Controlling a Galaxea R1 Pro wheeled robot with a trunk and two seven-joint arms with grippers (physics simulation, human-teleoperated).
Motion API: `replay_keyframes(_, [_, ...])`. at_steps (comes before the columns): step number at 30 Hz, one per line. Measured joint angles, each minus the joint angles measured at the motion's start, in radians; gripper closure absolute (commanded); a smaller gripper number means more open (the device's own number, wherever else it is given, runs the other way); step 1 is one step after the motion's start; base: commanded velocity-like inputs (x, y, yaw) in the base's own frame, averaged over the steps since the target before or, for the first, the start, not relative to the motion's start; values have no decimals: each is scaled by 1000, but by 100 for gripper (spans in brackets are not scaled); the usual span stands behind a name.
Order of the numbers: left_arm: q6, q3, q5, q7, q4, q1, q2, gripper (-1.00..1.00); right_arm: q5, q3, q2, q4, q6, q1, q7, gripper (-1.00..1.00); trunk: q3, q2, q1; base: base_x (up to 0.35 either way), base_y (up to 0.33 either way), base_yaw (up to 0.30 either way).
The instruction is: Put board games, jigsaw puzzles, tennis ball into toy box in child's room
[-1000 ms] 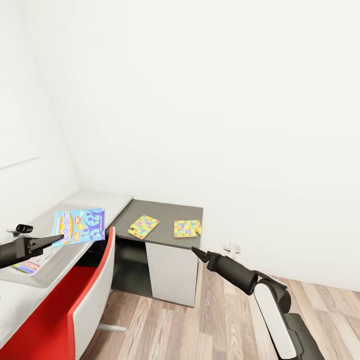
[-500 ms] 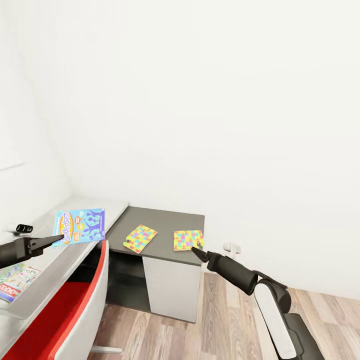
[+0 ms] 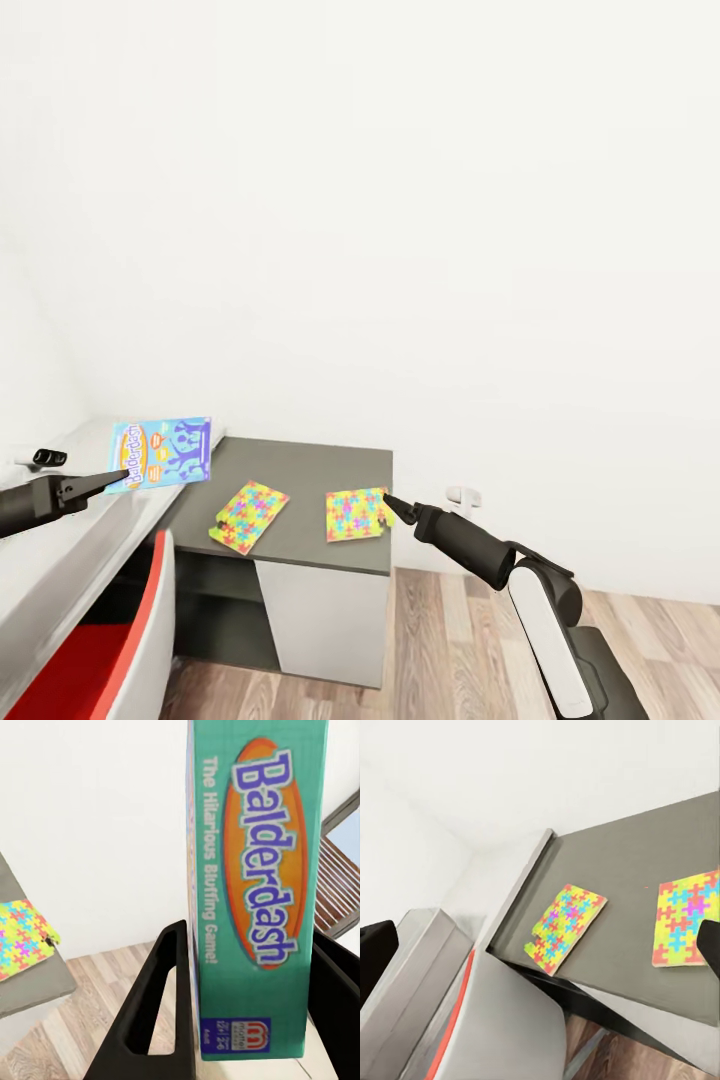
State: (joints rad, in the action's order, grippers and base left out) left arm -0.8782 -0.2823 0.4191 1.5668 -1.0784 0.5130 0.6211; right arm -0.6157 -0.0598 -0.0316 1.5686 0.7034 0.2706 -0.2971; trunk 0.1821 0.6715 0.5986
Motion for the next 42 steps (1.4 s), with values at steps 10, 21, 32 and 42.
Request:
replay_keyframes(10, [1, 1, 0, 0, 0, 0, -6, 100, 1, 0, 0, 0, 0, 0, 0, -100, 0, 0, 0, 317, 92, -1])
replay_keyframes(21, [3, 2, 0, 0, 0, 0, -6, 100, 1, -1, 0, 0, 0, 0, 1, -100, 0, 0, 0, 222, 180, 21])
replay_keyframes(32, [5, 3, 1, 0, 0, 0, -7, 100, 1, -1, 0, 0, 0, 0, 0, -100, 0, 0, 0, 125, 96, 70])
replay_keyframes(42, [6, 3, 1, 0, 0, 0, -8, 100, 1, -1, 0, -1, -2, 0, 4, -100, 0, 0, 0, 113, 24, 2])
